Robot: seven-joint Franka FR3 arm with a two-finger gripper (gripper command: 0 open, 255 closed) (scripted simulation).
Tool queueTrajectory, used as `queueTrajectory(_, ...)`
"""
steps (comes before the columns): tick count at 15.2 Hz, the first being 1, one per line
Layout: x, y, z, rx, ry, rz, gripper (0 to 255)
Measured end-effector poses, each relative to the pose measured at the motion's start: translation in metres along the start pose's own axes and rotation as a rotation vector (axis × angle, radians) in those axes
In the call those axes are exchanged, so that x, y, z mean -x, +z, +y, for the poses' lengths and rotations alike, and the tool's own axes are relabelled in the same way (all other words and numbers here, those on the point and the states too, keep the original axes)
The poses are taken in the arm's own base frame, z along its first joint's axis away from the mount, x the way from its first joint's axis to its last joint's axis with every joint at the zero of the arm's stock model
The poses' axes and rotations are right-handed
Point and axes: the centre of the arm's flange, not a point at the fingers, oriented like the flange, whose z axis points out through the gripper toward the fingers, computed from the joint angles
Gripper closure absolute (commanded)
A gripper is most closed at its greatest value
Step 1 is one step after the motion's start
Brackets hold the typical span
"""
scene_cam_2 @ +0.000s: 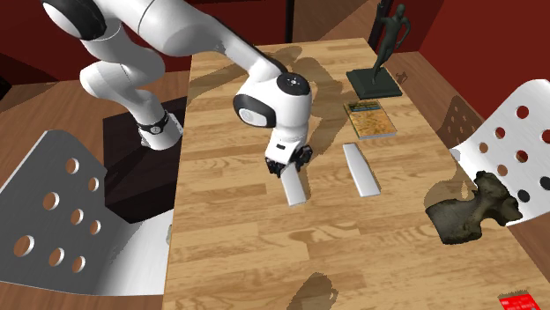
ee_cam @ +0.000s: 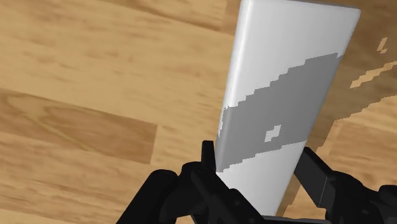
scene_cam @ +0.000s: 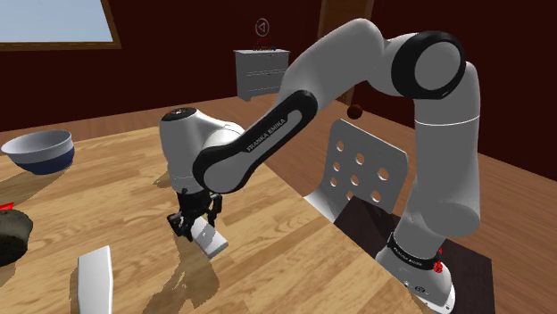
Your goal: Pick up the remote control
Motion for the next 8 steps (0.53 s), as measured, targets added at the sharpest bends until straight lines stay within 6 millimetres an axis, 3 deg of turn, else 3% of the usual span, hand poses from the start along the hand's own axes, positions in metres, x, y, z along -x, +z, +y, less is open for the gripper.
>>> queueTrajectory(8, 0.001, -0.042, -0.001, 0.000, 0.000, 0.000, 255)
